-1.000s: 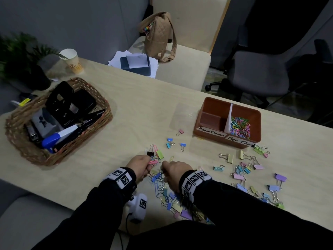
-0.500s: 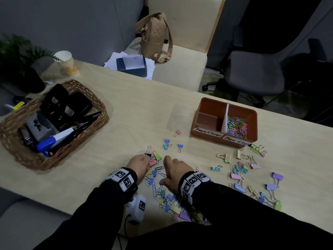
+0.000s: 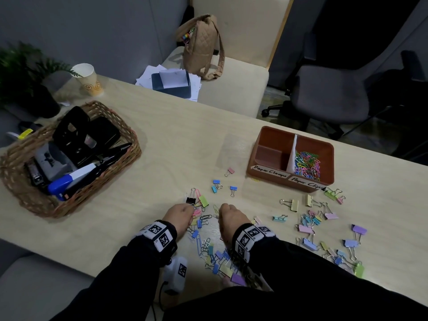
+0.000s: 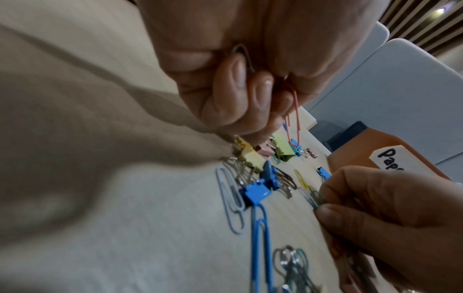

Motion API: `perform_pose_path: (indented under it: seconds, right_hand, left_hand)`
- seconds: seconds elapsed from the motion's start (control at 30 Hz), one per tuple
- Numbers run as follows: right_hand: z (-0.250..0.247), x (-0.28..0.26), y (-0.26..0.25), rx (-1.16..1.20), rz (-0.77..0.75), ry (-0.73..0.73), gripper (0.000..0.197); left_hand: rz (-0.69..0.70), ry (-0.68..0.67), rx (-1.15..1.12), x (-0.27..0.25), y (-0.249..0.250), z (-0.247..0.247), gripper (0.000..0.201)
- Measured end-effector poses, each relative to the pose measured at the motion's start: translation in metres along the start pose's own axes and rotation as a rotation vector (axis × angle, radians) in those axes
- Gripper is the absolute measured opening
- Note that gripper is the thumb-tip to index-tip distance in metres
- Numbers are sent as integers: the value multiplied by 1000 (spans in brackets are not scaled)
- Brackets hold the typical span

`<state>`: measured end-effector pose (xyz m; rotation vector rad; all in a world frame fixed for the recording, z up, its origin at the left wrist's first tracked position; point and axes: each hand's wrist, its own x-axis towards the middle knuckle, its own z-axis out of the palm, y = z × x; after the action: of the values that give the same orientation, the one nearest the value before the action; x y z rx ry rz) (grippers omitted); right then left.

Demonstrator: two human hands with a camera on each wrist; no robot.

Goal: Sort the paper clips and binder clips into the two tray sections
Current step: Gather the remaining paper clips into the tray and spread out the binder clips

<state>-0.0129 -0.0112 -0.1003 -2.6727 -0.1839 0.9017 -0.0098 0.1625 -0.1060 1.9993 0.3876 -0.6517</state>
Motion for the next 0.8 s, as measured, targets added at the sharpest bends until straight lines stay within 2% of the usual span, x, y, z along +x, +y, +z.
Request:
perform_pose_path:
  seconds: [0.03,0.2,0.3,0.37,0.43,0.5,0.57,0.67,0.73,0.8]
  right_hand:
    - [1,-1,-1,-29,3,-4,43]
    - [4,-9,-1,-214,-70,26,26]
    - [-12,-15,3,-143,-43,-3,25]
    - [-29,-24,8,-20,-16,42,23]
    - [-46,-33,18,172,47,152,21]
    - [-61,-38,36,411,123,286,29]
    - [-80,-42,57,739,216,375,32]
    - [-112,-51,86,1308,320,440,28]
    - [-133,-56,106,1507,341,482,23]
    - [-148,-52,128,1608,383,476,21]
  left_hand:
    - [3,-1,-22,1,1,1,33]
    - [3,-17,-38,2,18,4,31]
    - [50,-31,14,3,31,5,33]
    - [104,-69,73,3,43,6,35]
    - [156,-103,112,1,59,9,33]
    - [201,-138,157,-2,80,18,32]
    - [240,-177,201,-4,104,29,34]
    - [316,-256,224,-6,142,51,35]
    - [360,-285,263,-6,169,68,36]
    - [375,-291,324,-3,198,85,36]
